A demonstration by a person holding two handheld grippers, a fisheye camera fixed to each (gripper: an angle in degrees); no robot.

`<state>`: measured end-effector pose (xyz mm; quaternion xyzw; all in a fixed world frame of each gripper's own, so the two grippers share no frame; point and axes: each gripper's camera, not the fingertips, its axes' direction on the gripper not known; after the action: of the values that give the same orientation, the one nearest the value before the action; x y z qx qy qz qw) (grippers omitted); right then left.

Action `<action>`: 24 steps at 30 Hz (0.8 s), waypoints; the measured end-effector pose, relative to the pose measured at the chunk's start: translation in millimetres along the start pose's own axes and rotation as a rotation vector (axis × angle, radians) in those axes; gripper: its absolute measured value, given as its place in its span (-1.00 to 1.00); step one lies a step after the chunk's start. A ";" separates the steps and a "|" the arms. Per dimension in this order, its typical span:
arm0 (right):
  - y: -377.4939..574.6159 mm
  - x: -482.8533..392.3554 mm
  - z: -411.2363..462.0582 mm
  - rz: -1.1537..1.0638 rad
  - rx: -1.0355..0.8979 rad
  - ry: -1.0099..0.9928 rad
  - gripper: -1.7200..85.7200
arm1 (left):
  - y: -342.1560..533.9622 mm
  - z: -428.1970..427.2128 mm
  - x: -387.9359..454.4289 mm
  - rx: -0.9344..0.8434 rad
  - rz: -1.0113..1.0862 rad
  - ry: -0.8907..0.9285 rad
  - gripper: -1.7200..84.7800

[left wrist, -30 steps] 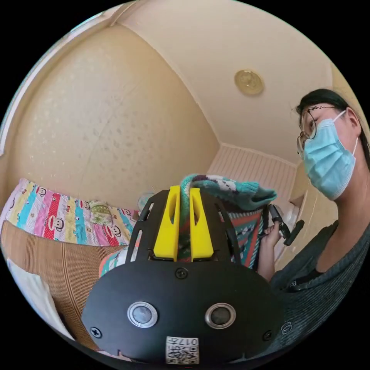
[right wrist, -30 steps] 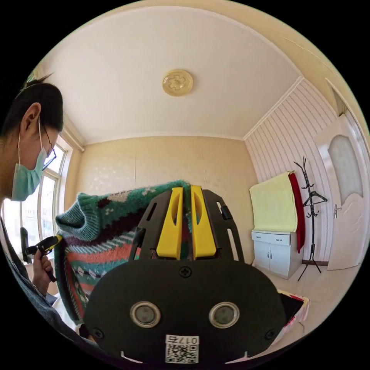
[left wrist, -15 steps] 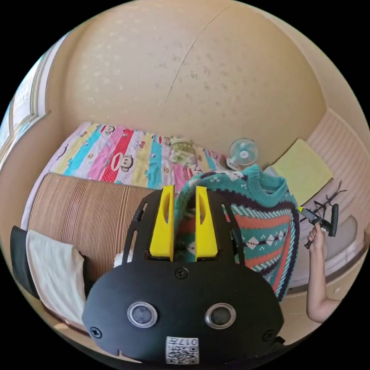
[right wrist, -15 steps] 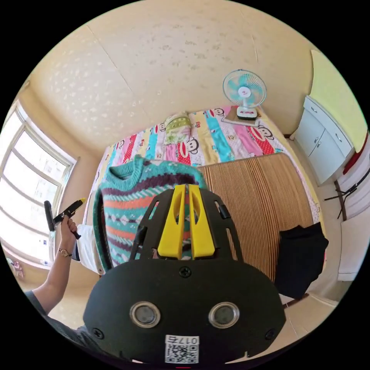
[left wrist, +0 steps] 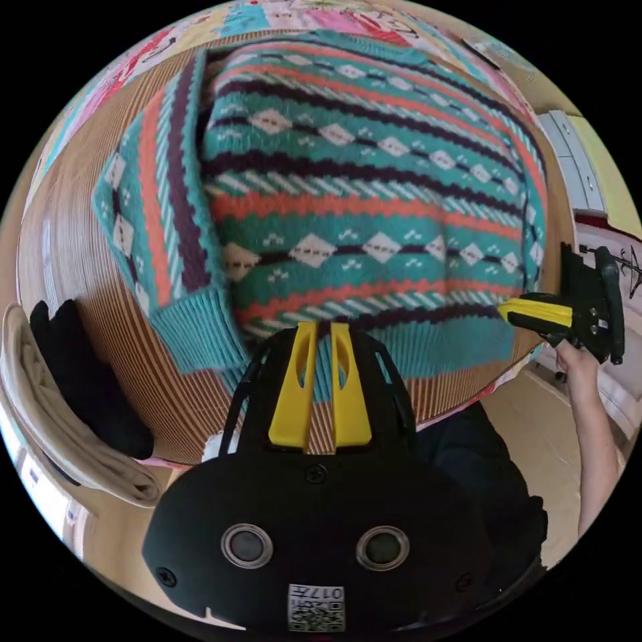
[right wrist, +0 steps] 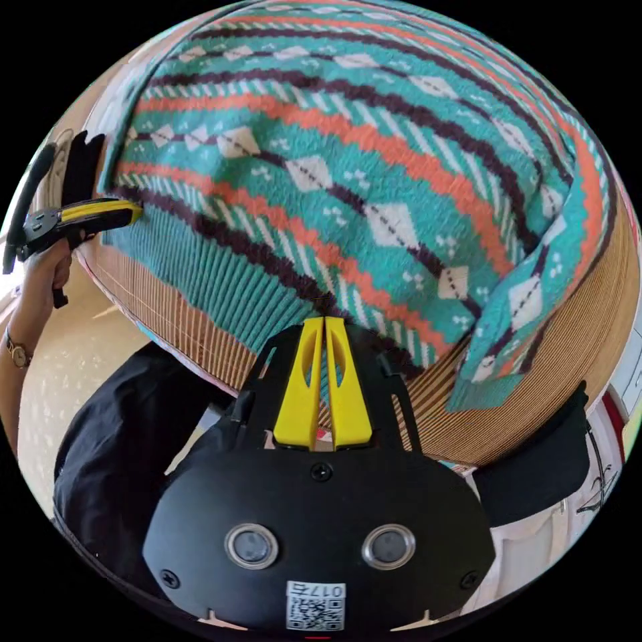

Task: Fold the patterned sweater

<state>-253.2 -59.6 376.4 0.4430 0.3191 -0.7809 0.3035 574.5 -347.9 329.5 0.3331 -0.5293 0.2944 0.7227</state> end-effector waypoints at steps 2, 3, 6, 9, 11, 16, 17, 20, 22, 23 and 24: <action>47.2 -11.7 8.7 0.013 0.017 0.037 -0.95 | 42.4 -1.6 -1.0 0.133 0.015 0.005 -0.96; 59.4 -14.4 12.5 0.016 0.008 0.041 -0.95 | 67.1 5.5 2.3 0.132 0.033 -0.001 -0.97; 123.1 -19.6 34.8 0.025 -0.076 -0.026 -0.95 | 126.4 28.4 22.2 0.043 0.157 -0.041 -0.98; 181.7 -1.9 33.9 0.117 -0.108 -0.180 -0.95 | 176.5 31.7 24.1 -0.030 0.220 -0.054 -0.96; 235.3 23.8 13.0 0.236 -0.035 -0.306 -0.95 | 211.5 3.1 3.0 0.117 0.186 -0.028 -0.95; 353.6 64.2 -1.8 0.444 0.052 -0.564 -0.95 | 251.3 -41.6 -83.4 0.266 0.014 -0.100 -0.71; 382.1 67.3 -0.4 0.475 0.044 -0.592 -0.95 | 249.1 -41.4 -103.1 0.259 -0.010 -0.097 -0.66; 451.6 64.1 -2.2 0.528 0.008 -0.556 -0.95 | 229.0 -9.7 -127.9 0.091 0.040 -0.012 -0.64; 490.4 58.4 -6.2 0.553 -0.009 -0.518 -0.95 | 223.5 0.6 -134.0 0.031 0.041 -0.039 -0.64; 515.0 54.2 -9.3 0.567 -0.014 -0.501 -0.95 | 220.5 -0.7 -138.9 -0.006 0.042 -0.051 -0.65; 526.8 52.3 -10.9 0.573 -0.013 -0.495 -0.95 | 218.4 -3.7 -145.4 -0.049 0.052 -0.050 -0.67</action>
<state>128.7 -383.7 204.8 0.3104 0.1043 -0.7455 0.5805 368.0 -223.4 226.0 0.3086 -0.5628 0.2918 0.7091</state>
